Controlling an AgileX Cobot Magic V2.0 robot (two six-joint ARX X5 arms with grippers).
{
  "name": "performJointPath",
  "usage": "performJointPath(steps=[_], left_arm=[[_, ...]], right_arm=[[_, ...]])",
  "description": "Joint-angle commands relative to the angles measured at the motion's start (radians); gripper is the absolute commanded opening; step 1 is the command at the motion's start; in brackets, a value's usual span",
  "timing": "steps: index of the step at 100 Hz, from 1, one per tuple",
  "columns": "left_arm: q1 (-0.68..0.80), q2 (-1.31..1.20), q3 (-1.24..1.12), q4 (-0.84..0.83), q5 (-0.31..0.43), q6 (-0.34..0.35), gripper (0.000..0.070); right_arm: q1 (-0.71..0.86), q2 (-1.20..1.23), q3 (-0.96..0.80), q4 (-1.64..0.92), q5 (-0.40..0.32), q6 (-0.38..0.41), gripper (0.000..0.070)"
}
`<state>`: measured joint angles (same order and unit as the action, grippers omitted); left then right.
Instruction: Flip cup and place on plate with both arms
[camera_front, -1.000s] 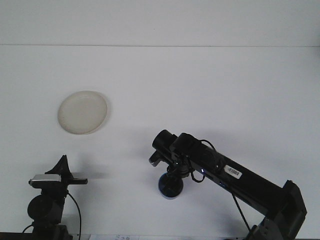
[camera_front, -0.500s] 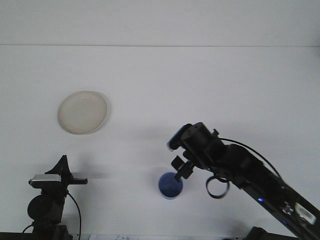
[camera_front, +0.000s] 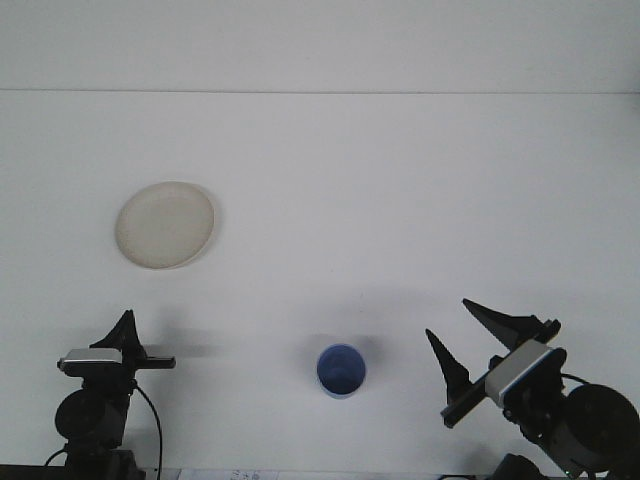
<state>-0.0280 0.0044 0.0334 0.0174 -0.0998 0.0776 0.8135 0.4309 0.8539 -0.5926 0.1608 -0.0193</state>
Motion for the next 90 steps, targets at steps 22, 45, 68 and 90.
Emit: performJointPath(steps=[22,45,68,90], left_arm=[[0.001,-0.002,-0.019,0.055,0.0,-0.255,0.0015],[0.001,0.003,0.044,0.078,0.0,-0.419,0.0012],[0.0,0.168,0.329,-0.114,0.164,-0.424,0.0039],[-0.024,0.515,0.658,-0.373,0.412,-0.332,0.0481]], right_arm=[[0.011,-0.203,-0.149,0.037,0.001,0.026,0.0443],[0.011,-0.208,-0.15,0.031,0.001,0.026,0.0443],[0.011,-0.208,-0.15,0.031,0.002,0.021,0.0443],[0.011,-0.208,-0.15,0.031,0.005,0.017,0.0443]])
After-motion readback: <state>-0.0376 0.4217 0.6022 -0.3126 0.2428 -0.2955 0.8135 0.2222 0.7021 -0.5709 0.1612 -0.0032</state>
